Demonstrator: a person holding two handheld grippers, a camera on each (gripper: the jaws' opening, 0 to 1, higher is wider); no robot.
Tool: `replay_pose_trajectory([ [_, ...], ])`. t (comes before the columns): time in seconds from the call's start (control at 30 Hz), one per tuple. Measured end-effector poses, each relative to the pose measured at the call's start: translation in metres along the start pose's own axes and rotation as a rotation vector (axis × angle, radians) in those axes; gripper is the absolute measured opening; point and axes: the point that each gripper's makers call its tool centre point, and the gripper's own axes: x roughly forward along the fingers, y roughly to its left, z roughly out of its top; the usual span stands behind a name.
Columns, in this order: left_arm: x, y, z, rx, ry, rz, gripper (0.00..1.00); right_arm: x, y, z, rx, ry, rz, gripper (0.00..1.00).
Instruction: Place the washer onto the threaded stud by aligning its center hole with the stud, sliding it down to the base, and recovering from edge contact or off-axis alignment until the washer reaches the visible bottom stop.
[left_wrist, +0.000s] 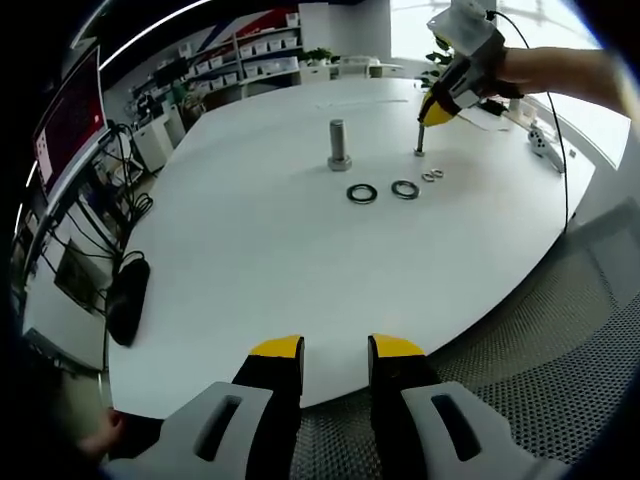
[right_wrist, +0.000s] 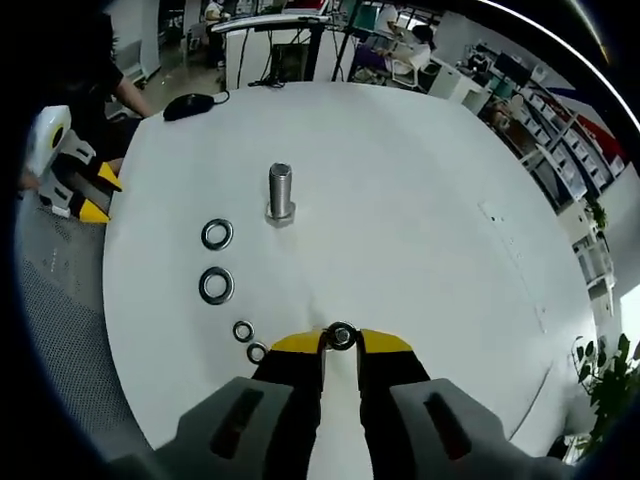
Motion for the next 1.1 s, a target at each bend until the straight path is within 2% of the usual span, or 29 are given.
replay_pose_trajectory([
  [0.33, 0.000, 0.000, 0.000, 0.000, 0.002, 0.000, 0.23, 0.010, 0.005, -0.005, -0.013, 0.030, 0.010, 0.14],
  [0.9, 0.000, 0.001, -0.001, -0.002, 0.005, 0.003, 0.23, 0.036, 0.013, -0.026, 0.005, 0.092, 0.040, 0.13],
  [0.93, 0.000, 0.001, -0.001, -0.001, 0.006, 0.003, 0.23, 0.036, 0.013, -0.027, 0.006, 0.096, 0.040, 0.13],
  [1.0, 0.000, 0.001, -0.001, -0.001, 0.007, 0.003, 0.23, 0.035, 0.014, -0.030, -0.008, 0.105, 0.049, 0.04],
  [1.07, 0.000, 0.001, -0.001, -0.001, 0.006, 0.003, 0.23, 0.036, 0.018, -0.030, 0.030, 0.094, 0.078, 0.07],
  [1.1, 0.000, 0.001, -0.001, -0.001, 0.006, 0.002, 0.23, 0.036, 0.020, -0.031, 0.055, 0.097, 0.087, 0.12],
])
